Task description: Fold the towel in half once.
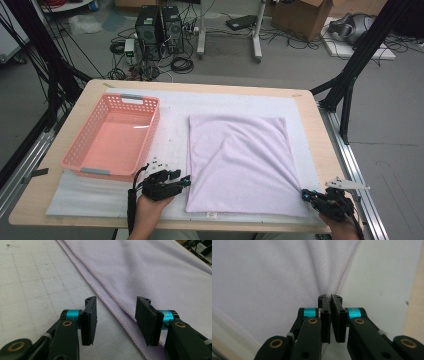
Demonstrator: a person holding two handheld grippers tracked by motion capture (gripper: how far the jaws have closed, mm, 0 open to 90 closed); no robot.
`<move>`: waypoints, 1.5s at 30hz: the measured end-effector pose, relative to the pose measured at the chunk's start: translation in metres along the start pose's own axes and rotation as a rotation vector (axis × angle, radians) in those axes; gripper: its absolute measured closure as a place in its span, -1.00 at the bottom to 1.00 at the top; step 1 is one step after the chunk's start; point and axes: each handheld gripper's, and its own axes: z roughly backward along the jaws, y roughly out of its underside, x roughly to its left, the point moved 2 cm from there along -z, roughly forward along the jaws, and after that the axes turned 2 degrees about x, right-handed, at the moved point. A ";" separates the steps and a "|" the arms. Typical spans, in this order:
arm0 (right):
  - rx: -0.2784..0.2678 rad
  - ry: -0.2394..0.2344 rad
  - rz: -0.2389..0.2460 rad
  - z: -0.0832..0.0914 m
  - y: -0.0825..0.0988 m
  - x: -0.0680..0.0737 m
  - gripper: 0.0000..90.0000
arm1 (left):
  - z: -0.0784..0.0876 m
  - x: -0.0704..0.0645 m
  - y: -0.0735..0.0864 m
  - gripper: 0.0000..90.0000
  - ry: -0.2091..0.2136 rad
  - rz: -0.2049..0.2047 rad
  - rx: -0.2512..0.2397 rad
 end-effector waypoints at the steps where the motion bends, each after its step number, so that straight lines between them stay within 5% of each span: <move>1: 0.000 0.005 0.002 0.004 0.004 0.000 0.92 | 0.000 0.001 -0.001 0.16 0.004 -0.001 0.000; 4: -0.005 -0.004 0.000 0.014 0.012 -0.001 0.91 | -0.003 0.002 -0.005 0.19 0.014 0.003 -0.008; 7: -0.039 -0.019 -0.005 0.013 0.010 -0.001 0.43 | -0.008 0.003 -0.013 0.21 0.023 -0.003 -0.020; 10: -0.095 -0.007 0.008 0.014 0.001 -0.003 0.33 | -0.019 0.006 -0.027 0.32 0.015 -0.027 -0.028; 16: -0.131 0.004 0.038 0.008 -0.013 -0.003 0.28 | -0.047 0.014 -0.050 0.41 -0.045 -0.045 0.005; 18: -0.129 0.006 0.045 0.004 -0.018 -0.005 0.28 | -0.055 0.016 -0.053 0.41 -0.048 -0.021 -0.017; 21: -0.129 0.006 0.045 -0.002 -0.023 -0.007 0.27 | -0.066 0.020 -0.049 0.40 -0.065 0.026 0.035; 24: -0.125 0.004 0.042 -0.007 -0.027 -0.008 0.26 | -0.067 0.021 -0.050 0.61 -0.102 0.033 0.035; 28: -0.118 0.001 0.050 -0.011 -0.030 -0.007 0.26 | -0.067 0.017 -0.050 0.80 -0.118 -0.003 0.031; 31: -0.124 0.000 0.054 -0.011 -0.030 -0.007 0.26 | -0.065 0.017 -0.051 0.64 -0.109 -0.003 0.019; 35: -0.127 -0.001 0.048 -0.010 -0.030 -0.006 0.26 | -0.061 0.012 -0.053 0.47 -0.122 -0.102 -0.030; 37: -0.124 0.001 0.052 -0.010 -0.031 -0.007 0.26 | -0.063 0.010 -0.054 0.42 -0.135 -0.175 0.001; 40: -0.123 -0.002 0.052 -0.010 -0.031 -0.006 0.26 | -0.066 0.005 -0.056 0.40 -0.125 -0.224 -0.004; 45: -0.118 -0.006 0.058 -0.011 -0.030 -0.006 0.26 | -0.076 0.008 -0.055 0.46 -0.164 -0.213 0.072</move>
